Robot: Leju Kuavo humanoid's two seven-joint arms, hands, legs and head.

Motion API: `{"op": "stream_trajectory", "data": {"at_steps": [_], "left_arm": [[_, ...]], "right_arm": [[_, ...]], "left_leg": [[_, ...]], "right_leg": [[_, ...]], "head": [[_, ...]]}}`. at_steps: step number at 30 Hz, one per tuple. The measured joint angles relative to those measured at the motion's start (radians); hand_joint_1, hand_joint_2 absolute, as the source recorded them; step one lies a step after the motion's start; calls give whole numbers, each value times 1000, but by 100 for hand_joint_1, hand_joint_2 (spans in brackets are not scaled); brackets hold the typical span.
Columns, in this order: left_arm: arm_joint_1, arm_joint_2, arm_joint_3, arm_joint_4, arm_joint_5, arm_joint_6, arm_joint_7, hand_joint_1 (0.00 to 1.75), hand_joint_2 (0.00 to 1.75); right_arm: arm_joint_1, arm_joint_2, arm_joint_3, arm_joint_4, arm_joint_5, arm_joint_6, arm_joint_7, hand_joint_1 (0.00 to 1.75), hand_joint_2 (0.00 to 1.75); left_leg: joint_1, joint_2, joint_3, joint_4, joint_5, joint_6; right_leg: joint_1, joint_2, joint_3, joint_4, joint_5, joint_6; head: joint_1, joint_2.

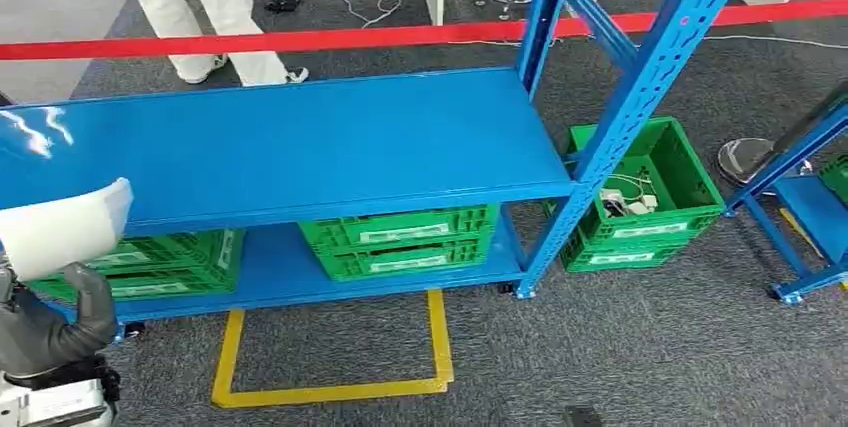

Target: Take the parts from the cabinet and place them on the table.

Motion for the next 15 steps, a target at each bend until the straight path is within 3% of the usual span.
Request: {"op": "stream_trajectory", "data": {"at_steps": [1,3,4,5,6,8,9,10,12,13,14,15], "left_arm": [[0,0,0,-2,0,0,0,175,175],[6,0,0,-2,-1,1,0,175,175],[7,0,0,-2,-1,1,0,175,175],[8,0,0,-2,-1,1,0,175,175],[10,0,1,-4,-2,1,0,175,175],[10,0,2,-5,-2,2,0,175,175],[11,-1,2,-5,-2,2,0,175,175],[12,-1,2,-5,-2,2,0,175,175],[16,-1,3,-6,-2,2,0,175,175],[17,-1,3,-7,-1,2,0,175,175],[18,-1,4,-8,-1,2,0,175,175],[18,-1,5,-10,-1,2,0,175,175]], "right_arm": [[0,0,0,0,0,0,-2,0,0],[5,0,1,0,2,0,-2,0,0],[9,0,1,0,1,0,-2,0,0],[10,0,1,0,2,-2,-2,0,0],[11,0,1,0,2,-3,-3,0,0],[9,0,1,0,3,-3,-3,0,0],[9,0,2,0,3,-3,-3,0,0],[9,0,2,0,3,-4,-3,0,0],[9,0,2,0,4,-5,-5,0,0],[8,0,3,0,4,-7,-6,0,0],[6,-1,3,0,5,-7,-8,0,0],[4,-9,4,0,6,-8,-10,0,0]], "left_leg": [[0,1,-7,-6,-9,16],[-6,1,-23,2,3,34],[0,6,-34,-1,15,48],[-2,6,-43,0,24,59],[-3,6,-55,0,35,64],[-7,6,-83,1,57,70],[-9,6,-97,2,67,71],[-12,6,-112,4,78,71],[-18,6,-135,5,96,71],[-22,5,-145,5,106,71],[-19,6,-150,5,113,70],[-26,6,-156,6,119,64]], "right_leg": [[1,0,-6,1,13,6],[-3,0,-10,-9,33,18],[-6,0,-17,-5,28,25],[-6,-1,-31,16,-18,30],[-6,-1,-47,74,-86,33],[-6,-1,-81,235,-190,36],[-5,0,-89,292,-205,36],[-4,0,-81,318,-191,33],[0,0,-2,244,-117,18],[6,0,66,149,-90,4],[15,1,130,58,-98,-14],[21,-2,186,-22,-126,-30]], "head": [[1,0],[-1,0],[-2,0],[1,0],[5,0],[5,0],[7,0],[6,0],[6,0],[6,0],[6,0],[4,0]]}}
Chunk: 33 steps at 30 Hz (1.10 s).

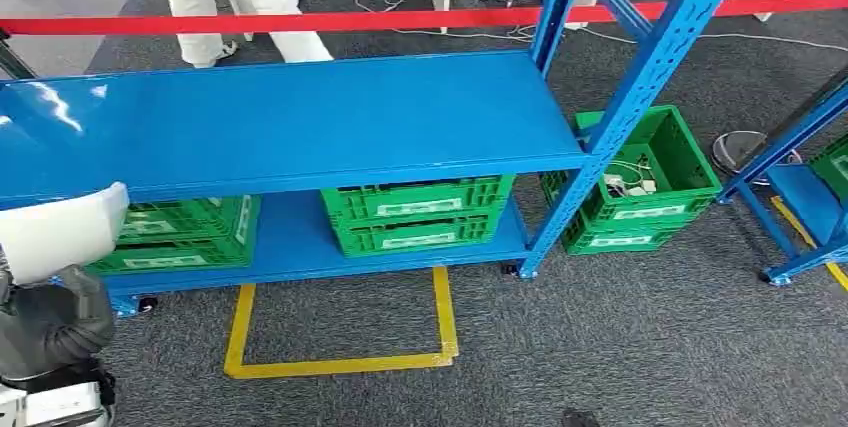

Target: Take the parts from the cabinet and place them on the table.

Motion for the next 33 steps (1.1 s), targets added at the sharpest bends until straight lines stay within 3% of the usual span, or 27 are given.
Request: {"op": "stream_trajectory", "data": {"at_steps": [1,2,3,4,5,6,8,9,10,11,13,14,15,16,17,19,20,21,23,24,25,26,27,28,29,30,33], "left_arm": [[2,0,2,-1,0,0,0,175,175],[2,0,4,-1,0,0,0,175,175],[4,0,4,-1,0,0,0,175,175],[6,0,5,-3,0,0,0,175,175],[9,-1,7,-4,0,0,0,175,175],[9,-1,8,-4,0,0,0,175,175],[9,-1,14,-4,3,-4,0,175,175],[9,-1,16,-4,3,-6,0,175,175],[9,-1,18,-4,4,-8,0,175,175],[9,-2,19,-4,3,-8,0,175,175],[9,-1,21,-4,-1,-6,0,175,175],[9,-2,21,-4,-3,-5,0,175,175],[7,-2,21,-4,-4,-3,0,175,175],[8,-3,21,-5,-7,-1,0,175,175],[9,-3,22,-6,-9,1,0,175,175],[16,-5,22,-6,-11,5,0,175,175],[17,-7,22,-6,-11,6,0,175,175],[19,-8,23,-8,-11,9,0,175,175],[25,-8,23,-11,-11,13,0,175,175],[29,-8,23,-11,-11,15,0,175,175],[32,-9,23,-11,-10,16,0,175,175],[35,-10,23,-12,-10,17,0,175,175],[37,-10,23,-13,-10,18,0,175,175],[38,-10,23,-15,-10,18,0,175,175],[39,-10,23,-18,-10,18,0,175,175],[39,-11,23,-19,-10,19,0,175,175],[42,-11,24,-21,-9,21,0,175,175]], "right_arm": [[-2,4,2,0,0,-2,-2,0,0],[-3,4,3,0,1,-2,-2,0,0],[-1,4,3,0,1,-2,-2,0,0],[2,5,3,0,1,-2,-2,0,0],[2,6,3,0,1,-2,-2,0,0],[0,6,3,0,1,-2,-2,0,0],[-1,6,3,0,2,-3,-2,0,0],[0,6,3,0,3,-3,-2,0,0],[1,6,3,0,5,-2,-2,0,0],[1,6,4,0,7,-2,-2,0,0],[1,6,5,0,10,0,-2,0,0],[1,6,5,0,10,0,-2,0,0],[0,4,6,0,11,0,-3,0,0],[0,4,8,0,14,3,-6,0,0],[0,4,11,0,17,4,-9,0,0],[5,4,18,0,23,5,-9,0,0],[7,4,20,0,26,5,-10,0,0],[8,4,21,0,28,5,-10,0,0],[6,4,22,0,28,4,-11,0,0],[7,4,23,0,29,4,-11,0,0],[8,4,23,0,29,4,-11,0,0],[8,4,23,0,30,4,-11,0,0],[8,4,24,0,31,4,-11,0,0],[8,4,26,0,31,4,-11,0,0],[8,4,28,0,32,4,-11,0,0],[7,1,28,0,32,3,-11,0,0],[7,1,30,0,32,3,-11,0,0]], "left_leg": [[8,2,-4,0,11,-6],[13,3,-9,-1,21,-12],[16,3,-12,-8,33,-18],[10,2,-14,-12,41,-24],[11,-2,-23,-3,7,-30],[12,-2,-36,36,-42,-36],[20,-2,-84,196,-144,-48],[23,-2,-104,265,-166,-55],[26,-2,-109,306,-153,-60],[29,-2,-94,301,-118,-65],[37,-1,-4,177,-47,-78],[45,0,56,88,-42,-88],[39,-5,98,29,-72,-96],[40,-9,94,18,-86,-73],[39,-11,90,11,-100,-60],[38,-11,78,20,-97,-34],[39,-11,76,19,-92,-26],[39,-11,72,19,-87,-18],[34,-11,60,20,-78,-6],[31,-13,54,20,-75,-3],[29,-16,49,20,-71,-3],[26,-21,46,20,-67,-3],[22,-29,44,20,-64,-4],[19,-36,44,20,-61,-4],[18,-43,44,20,-60,-7],[16,-46,40,20,-56,-12],[25,-65,26,22,-43,-32]], "right_leg": [[1,0,17,-42,-10,11],[4,3,7,-38,-4,14],[8,4,1,-39,6,13],[3,1,-13,-57,24,9],[-5,-6,-5,-62,36,9],[-8,-4,-18,-63,40,1],[-9,-4,-41,-60,56,1],[-10,-5,-50,-60,64,3],[-13,-6,-63,-57,72,8],[-17,-6,-74,-52,77,13],[-29,-6,-99,-32,83,24],[-32,-5,-109,-19,83,31],[-28,-3,-124,-3,80,39],[-26,-1,-133,8,83,44],[-26,0,-144,20,86,48],[-29,0,-151,22,92,59],[-32,0,-163,32,78,63],[-32,-1,-179,79,35,67],[-32,-1,-241,240,-52,72],[-32,-1,-267,312,-83,71],[-31,-1,-274,342,-90,69],[-31,-1,-258,325,-75,65],[-29,1,-215,259,-40,57],[-26,9,-157,163,0,47],[-23,32,-100,69,33,35],[-25,62,-79,31,16,23],[-18,46,-76,21,22,29]], "head": [[3,0],[-1,0],[2,0],[2,0],[4,0],[4,0],[3,0],[1,0],[2,0],[2,0],[2,0],[0,0],[-5,0],[-2,0],[-3,0],[-4,0],[0,0],[2,0],[2,0],[2,0],[2,0],[2,0],[2,0],[2,0],[2,0],[0,0],[0,0]]}}
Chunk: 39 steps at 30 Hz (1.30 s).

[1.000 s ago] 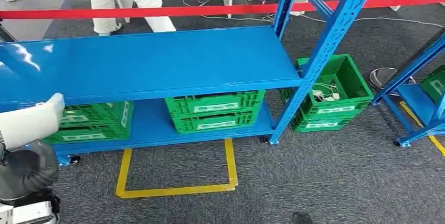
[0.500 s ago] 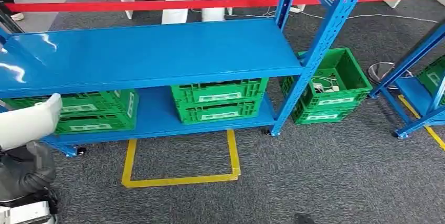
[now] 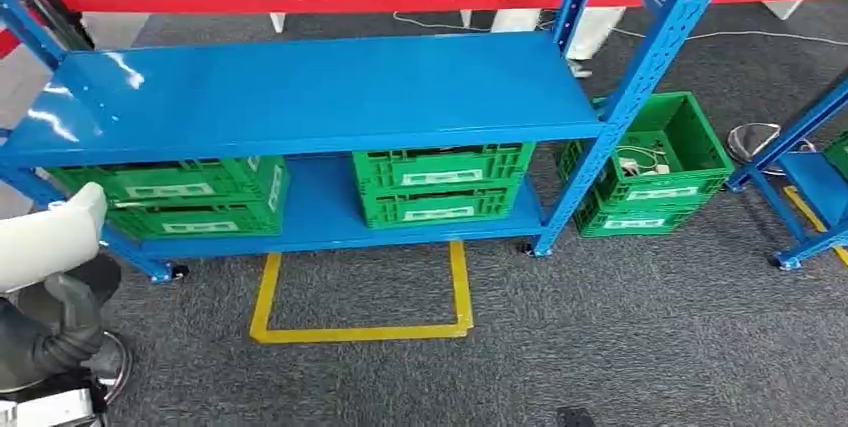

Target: Take the parts from the cabinet and place them on the table.

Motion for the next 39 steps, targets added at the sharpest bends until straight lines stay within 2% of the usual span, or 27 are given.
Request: {"op": "stream_trajectory", "data": {"at_steps": [1,2,3,6,7,8,10,11,12,13,16,17,19,21,22,23,24,25,26,27,28,32,34,35,37,38,39], "left_arm": [[2,0,0,-2,0,0,0,175,175],[3,0,1,-4,0,0,0,175,175],[2,-1,0,-5,0,1,0,175,175],[3,-2,0,-5,0,1,0,175,175],[3,-2,1,-5,1,1,0,175,175],[4,-2,2,-5,2,1,0,175,175],[5,-3,1,-5,2,1,0,175,175],[5,-3,2,-5,2,1,0,175,175],[4,-3,2,-5,2,1,0,175,175],[0,-3,2,-5,2,1,0,175,175],[6,-3,4,-7,2,1,0,175,175],[7,-4,4,-8,2,2,0,175,175],[7,-5,5,-9,2,3,0,175,175],[8,-6,5,-9,1,5,0,175,175],[8,-6,5,-9,1,5,0,175,175],[9,-6,5,-9,0,5,0,175,175],[11,-6,5,-9,0,6,0,175,175],[13,-6,5,-9,0,6,0,175,175],[14,-6,5,-9,0,6,0,175,175],[14,-6,5,-10,0,6,0,175,175],[13,-6,6,-10,0,8,0,175,175],[23,-8,8,-12,-1,10,0,175,175],[22,-7,13,-13,-1,10,0,175,175],[20,-7,14,-13,-1,10,0,175,175],[24,-8,14,-13,-2,11,0,175,175],[25,-8,14,-13,-2,11,0,175,175],[26,-9,14,-13,-2,11,0,175,175]], "right_arm": [[1,0,0,0,0,0,0,0,0],[0,2,0,0,1,0,0,0,0],[0,2,1,0,1,0,0,0,0],[3,2,3,0,1,0,0,0,0],[3,2,3,0,1,0,0,0,0],[3,2,4,0,1,0,0,0,0],[2,2,6,0,1,0,0,0,0],[2,2,7,0,1,0,0,0,0],[1,2,7,0,1,0,0,0,0],[1,2,7,0,1,0,0,0,0],[1,2,7,0,1,0,0,0,0],[0,2,7,0,2,0,0,0,0],[0,2,8,0,2,0,0,0,0],[3,2,7,0,2,1,0,0,0],[4,2,7,0,2,1,0,0,0],[5,2,7,0,2,1,0,0,0],[5,2,7,0,2,1,0,0,0],[5,2,8,0,2,2,0,0,0],[4,2,8,0,3,2,0,0,0],[5,2,8,0,3,2,2,0,0],[5,2,8,0,3,2,3,0,0],[5,2,8,0,5,3,5,0,0],[4,3,9,0,6,3,5,0,0],[4,3,9,0,6,5,5,0,0],[8,3,10,0,8,6,6,0,0],[9,3,10,0,8,6,6,0,0],[10,3,10,0,8,6,6,0,0]], "left_leg": [[-1,-8,0,-2,4,-7],[2,0,-4,5,-6,-8],[-2,26,-17,31,-33,-14],[-2,48,-119,257,-150,-28],[-2,48,-139,305,-161,-30],[-2,49,-130,298,-146,-31],[-2,58,-56,173,-73,-27],[-4,78,0,77,-34,-24],[-8,127,42,6,-22,-20],[-16,136,45,-22,-27,-10],[-17,106,30,-14,-20,10],[-10,98,29,-20,-12,20],[-5,83,23,-20,-7,29],[-5,64,14,-19,-3,34],[-5,55,11,-18,0,35],[-5,43,9,-18,2,32],[-4,30,9,-17,4,29],[-2,19,9,-16,6,27],[1,7,9,-16,7,23],[2,0,8,-15,8,17],[-3,-11,1,-8,9,9],[7,-45,-19,-11,30,-18],[3,13,-47,47,-22,-23],[3,32,-82,125,-67,-26],[2,48,-152,284,-134,-27],[2,49,-167,319,-142,-25],[1,49,-153,303,-120,-22]], "right_leg": [[0,-6,1,-6,6,-3],[-10,-19,4,-18,15,-8],[-8,-26,3,-21,19,-14],[-7,-57,-9,-21,23,-19],[-6,-69,-12,-20,25,-19],[-6,-79,-14,-20,26,-18],[-5,-97,-15,-18,27,-17],[-5,-105,-14,-16,27,-16],[-2,-112,-13,-15,27,-12],[6,-119,-19,-5,23,-5],[6,-146,-18,-9,28,4],[5,-145,-21,-5,22,12],[0,-68,-57,78,-44,27],[-4,-51,-126,242,-123,32],[-4,-50,-150,299,-141,33],[-6,-50,-152,308,-134,33],[-8,-49,-129,267,-103,33],[-11,-46,-87,188,-58,33],[-15,-29,-39,95,-15,34],[-23,10,-2,21,1,37],[-24,39,9,-7,-11,38],[-17,5,0,6,-2,11],[-19,-18,2,-2,6,-3],[-17,-30,-1,-2,7,-9],[-11,-56,-8,-2,9,-12],[-8,-69,-11,-1,9,-13],[-7,-80,-12,-1,9,-14]], "head": [[0,0],[0,0],[-3,0],[-7,0],[-8,0],[-8,0],[-8,0],[-8,0],[-8,0],[-11,0],[-9,0],[-12,0],[0,0],[0,0],[-1,0],[0,0],[-1,0],[-1,0],[-1,0],[0,0],[0,0],[-2,0],[-11,0],[-13,0],[-13,0],[-13,0],[-13,0]]}}
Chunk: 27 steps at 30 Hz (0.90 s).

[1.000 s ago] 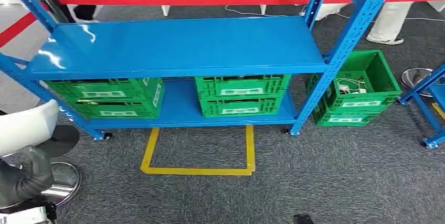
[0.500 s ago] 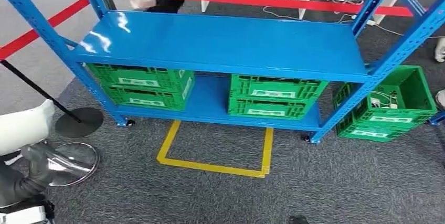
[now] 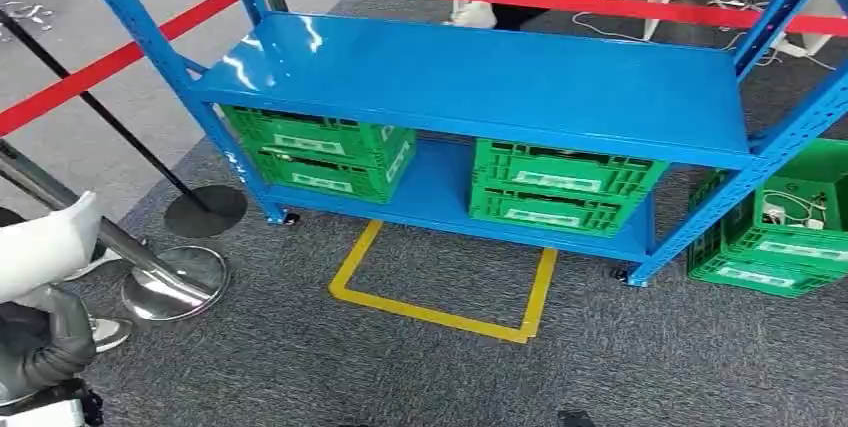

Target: Take the parts from the cabinet and place them on the table.

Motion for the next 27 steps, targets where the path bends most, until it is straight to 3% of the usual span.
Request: {"op": "stream_trajectory", "data": {"at_steps": [3,4,5,9,10,11,12,14,15,16,18,19,20,21,24,25,26,27], "left_arm": [[1,0,0,0,0,0,0,175,175],[1,0,0,-2,-1,1,0,175,175],[-1,0,0,-6,-2,2,0,175,175],[10,-1,2,-11,-2,3,0,175,175],[12,-3,2,-11,-2,3,0,175,175],[11,-4,2,-13,-2,3,0,175,175],[11,-4,3,-13,-2,3,0,175,175],[12,-5,3,-13,-2,3,0,175,175],[12,-6,3,-13,-2,3,0,175,175],[13,-6,3,-13,-3,4,0,175,175],[13,-7,3,-13,-3,4,0,175,175],[14,-7,2,-13,-3,5,0,175,175],[13,-7,3,-13,-3,5,0,175,175],[12,-7,3,-13,-3,6,0,175,175],[15,-9,2,-16,-7,7,0,175,175],[16,-8,2,-16,-7,7,0,175,175],[14,-8,3,-17,-7,8,0,175,175],[10,-8,3,-17,-7,8,0,175,175]], "right_arm": [[-3,0,5,0,2,1,0,0,0],[-4,0,5,0,2,2,0,0,0],[-4,0,6,0,3,3,0,0,0],[-6,0,6,0,3,3,0,0,0],[-7,0,6,0,4,3,0,0,0],[-7,0,6,0,4,3,0,0,0],[-6,0,6,0,4,3,0,0,0],[-4,0,7,0,4,3,0,0,0],[-2,0,7,0,5,3,0,0,0],[0,0,7,0,5,4,0,0,0],[-1,0,7,0,5,5,0,0,0],[-1,0,7,0,5,5,0,0,0],[0,0,7,0,5,7,0,0,0],[-1,0,7,0,5,7,0,0,0],[-1,0,7,0,7,10,0,0,0],[-1,1,7,0,7,10,0,0,0],[-1,1,7,0,7,11,-2,0,0],[-1,1,7,0,7,11,-2,0,0]], "left_leg": [[-7,13,99,-164,86,13],[-12,38,146,-241,112,20],[-22,76,176,-299,107,23],[-21,42,167,-311,108,37],[-14,34,168,-315,113,43],[-12,28,166,-315,114,47],[-11,22,164,-315,116,50],[-11,4,159,-315,119,53],[-11,-6,158,-315,120,53],[-10,-18,159,-314,121,51],[-3,-42,160,-312,123,46],[0,-53,160,-310,124,41],[-1,-61,156,-309,124,33],[-3,-72,149,-301,125,27],[10,-103,140,-317,145,-1],[13,-94,139,-316,143,-3],[4,-46,131,-298,126,-6],[1,-19,100,-236,84,-9]], "right_leg": [[3,-22,1,1,0,0],[3,-29,3,1,0,0],[12,-37,1,5,-2,4],[15,-71,0,8,-4,16],[11,-47,-13,18,-16,26],[11,-6,-24,55,-45,32],[7,18,-54,127,-86,35],[5,30,-126,289,-155,40],[4,30,-145,328,-161,41],[3,30,-138,317,-141,42],[-1,38,-72,182,-60,45],[-9,66,-27,89,-17,46],[-18,128,-1,32,-14,48],[-19,135,9,7,-20,43],[-6,105,12,12,-12,23],[-12,90,20,-8,-1,10],[-10,78,26,-18,4,3],[-9,64,25,-20,7,-5]], "head": [[0,0],[-1,0],[0,0],[1,0],[-2,0],[5,0],[6,0],[6,0],[6,0],[6,0],[7,0],[6,0],[6,0],[4,0],[4,0],[3,0],[0,0],[-3,0]]}}
